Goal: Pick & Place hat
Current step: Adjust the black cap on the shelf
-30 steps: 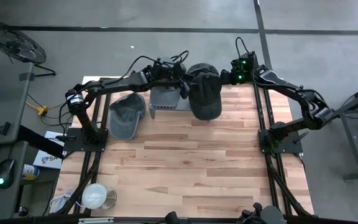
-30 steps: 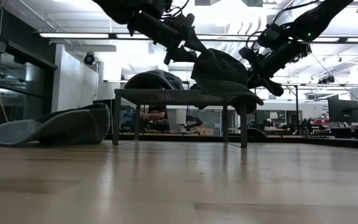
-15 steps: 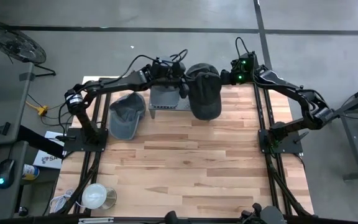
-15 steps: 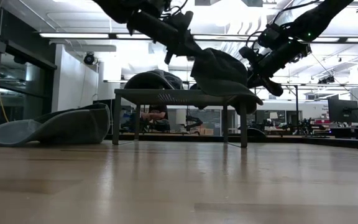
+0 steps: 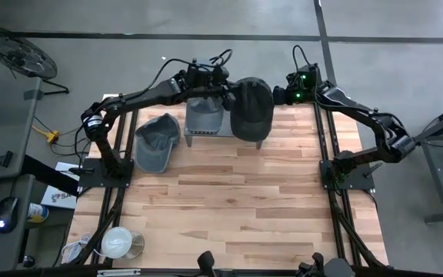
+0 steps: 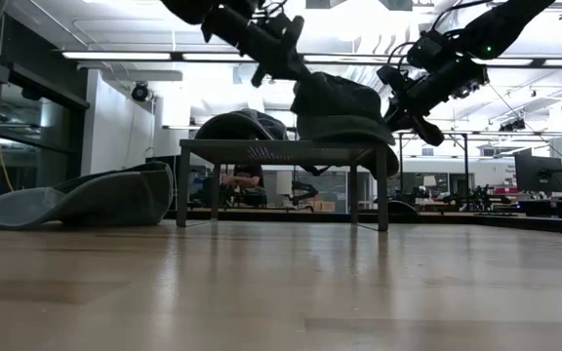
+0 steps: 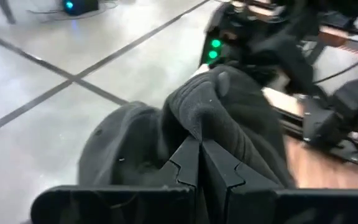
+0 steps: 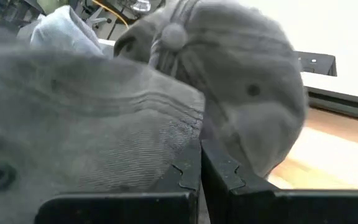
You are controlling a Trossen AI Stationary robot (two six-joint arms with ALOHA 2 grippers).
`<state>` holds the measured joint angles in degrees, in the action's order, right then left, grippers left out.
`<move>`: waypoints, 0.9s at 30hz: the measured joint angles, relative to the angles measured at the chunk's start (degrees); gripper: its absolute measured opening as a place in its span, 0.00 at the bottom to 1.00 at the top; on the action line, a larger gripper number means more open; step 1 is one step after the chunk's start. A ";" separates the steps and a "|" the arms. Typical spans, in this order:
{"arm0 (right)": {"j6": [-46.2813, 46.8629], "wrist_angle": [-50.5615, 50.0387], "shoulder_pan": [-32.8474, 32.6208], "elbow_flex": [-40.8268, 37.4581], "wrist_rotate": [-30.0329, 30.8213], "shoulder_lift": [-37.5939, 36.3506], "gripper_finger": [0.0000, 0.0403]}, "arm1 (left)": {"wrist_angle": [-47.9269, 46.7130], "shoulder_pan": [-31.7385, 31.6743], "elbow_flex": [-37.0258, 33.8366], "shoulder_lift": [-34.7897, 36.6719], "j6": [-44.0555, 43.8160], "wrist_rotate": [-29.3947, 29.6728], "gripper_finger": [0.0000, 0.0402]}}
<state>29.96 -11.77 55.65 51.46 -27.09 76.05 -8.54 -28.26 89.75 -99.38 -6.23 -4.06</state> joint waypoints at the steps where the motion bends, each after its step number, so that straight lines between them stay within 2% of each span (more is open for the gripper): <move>1: 0.00 -0.03 -0.32 0.00 -0.02 0.00 0.00 | -0.30 -0.25 0.03 -0.18 -0.15 0.15 0.00; 6: -0.22 0.00 -2.29 0.00 0.26 0.00 0.00 | -0.30 -1.15 0.03 -0.83 -1.42 2.77 0.00; 22: -0.42 0.04 -2.78 0.00 2.62 -1.84 0.00 | -5.52 -1.74 -0.02 -1.02 -3.05 4.52 0.00; 27: -0.45 0.04 -2.78 0.00 2.64 -1.84 0.00 | -4.91 -1.74 -0.02 -1.02 -3.03 5.08 0.06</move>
<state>29.50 -11.73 52.86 51.46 -24.45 74.22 -13.45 -30.00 89.73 -100.40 -9.26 1.03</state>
